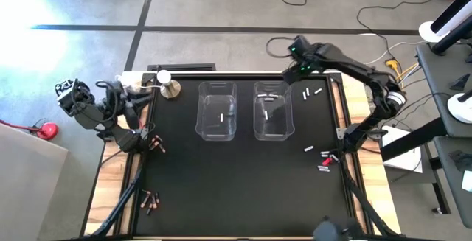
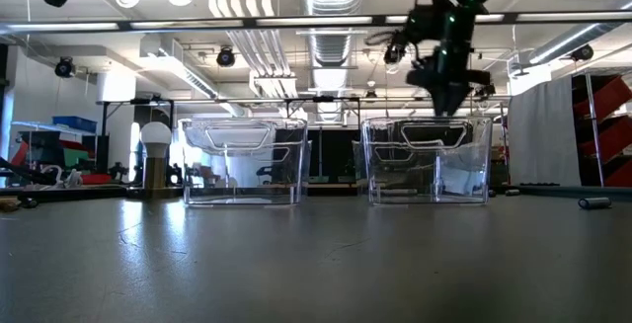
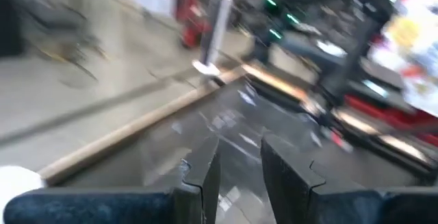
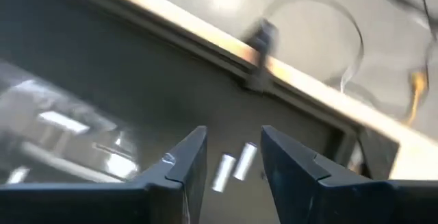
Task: Sort batteries
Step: Put the white battery into the right transparent bin
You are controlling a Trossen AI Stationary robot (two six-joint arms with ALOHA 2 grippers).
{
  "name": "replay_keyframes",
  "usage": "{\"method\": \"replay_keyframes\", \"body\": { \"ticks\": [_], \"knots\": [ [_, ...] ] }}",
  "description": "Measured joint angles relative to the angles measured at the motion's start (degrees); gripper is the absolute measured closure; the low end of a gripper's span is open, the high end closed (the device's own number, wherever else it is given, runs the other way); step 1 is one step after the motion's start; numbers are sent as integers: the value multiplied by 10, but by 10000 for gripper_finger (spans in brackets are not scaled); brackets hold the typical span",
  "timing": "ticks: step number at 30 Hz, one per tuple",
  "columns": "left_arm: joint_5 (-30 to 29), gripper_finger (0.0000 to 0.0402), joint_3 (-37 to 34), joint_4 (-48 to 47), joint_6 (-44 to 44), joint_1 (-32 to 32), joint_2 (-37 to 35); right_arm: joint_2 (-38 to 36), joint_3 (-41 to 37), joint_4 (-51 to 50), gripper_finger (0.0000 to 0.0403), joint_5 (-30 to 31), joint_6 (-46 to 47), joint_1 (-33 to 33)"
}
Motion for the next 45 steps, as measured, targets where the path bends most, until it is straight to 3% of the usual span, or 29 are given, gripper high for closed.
{"method": "replay_keyframes", "body": {
  "ticks": [5,10,16,30,45],
  "knots": [
    [95,315,-29,19,-45,0,0,15,-33,1,263,-23,55,-72],
    [135,315,-90,36,-90,0,2,66,-36,3,257,-74,72,-121],
    [199,315,-157,35,-178,0,2,132,-36,4,280,-117,82,-149],
    [201,315,-179,4,-204,0,0,200,-42,-7,341,-125,77,-154],
    [184,315,-170,-29,-219,0,0,194,-120,40,355,-141,83,-155]
  ]
}}
